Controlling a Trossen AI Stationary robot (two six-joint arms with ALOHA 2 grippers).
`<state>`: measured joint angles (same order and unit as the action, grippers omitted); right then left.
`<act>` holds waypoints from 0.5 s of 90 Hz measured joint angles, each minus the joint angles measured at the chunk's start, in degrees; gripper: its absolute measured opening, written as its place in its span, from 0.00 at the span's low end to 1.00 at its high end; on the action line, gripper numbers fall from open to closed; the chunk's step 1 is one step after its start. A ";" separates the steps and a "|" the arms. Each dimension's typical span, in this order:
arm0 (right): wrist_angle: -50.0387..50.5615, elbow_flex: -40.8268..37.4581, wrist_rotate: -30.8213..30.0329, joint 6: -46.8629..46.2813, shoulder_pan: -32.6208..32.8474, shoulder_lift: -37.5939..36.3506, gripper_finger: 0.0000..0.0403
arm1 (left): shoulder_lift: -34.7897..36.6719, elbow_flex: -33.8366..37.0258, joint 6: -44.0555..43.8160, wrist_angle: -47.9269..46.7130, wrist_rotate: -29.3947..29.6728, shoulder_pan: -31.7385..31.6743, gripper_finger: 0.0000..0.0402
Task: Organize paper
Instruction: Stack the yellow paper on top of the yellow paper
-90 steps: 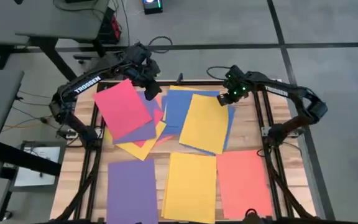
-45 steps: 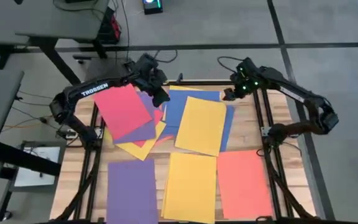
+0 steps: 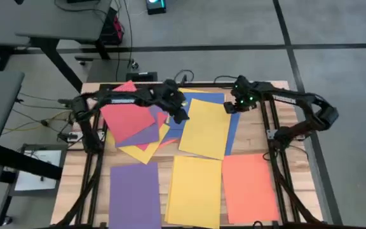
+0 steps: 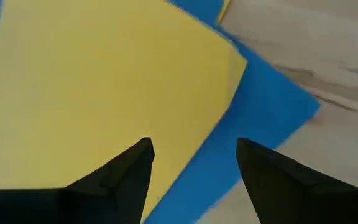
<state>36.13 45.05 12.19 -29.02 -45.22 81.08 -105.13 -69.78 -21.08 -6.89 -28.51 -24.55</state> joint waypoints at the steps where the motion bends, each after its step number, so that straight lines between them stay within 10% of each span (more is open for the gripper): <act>1: -0.21 -0.16 0.00 -0.11 0.11 0.24 0.54 | -0.47 -0.01 0.00 0.22 0.01 0.14 0.28; 45: -8.60 -1.50 -0.91 -4.66 1.48 7.26 0.54 | -12.39 -0.35 -3.43 4.77 0.30 1.42 0.28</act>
<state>27.53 43.55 11.28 -33.67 -43.74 88.34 -117.52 -70.13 -24.51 -2.12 -28.21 -23.13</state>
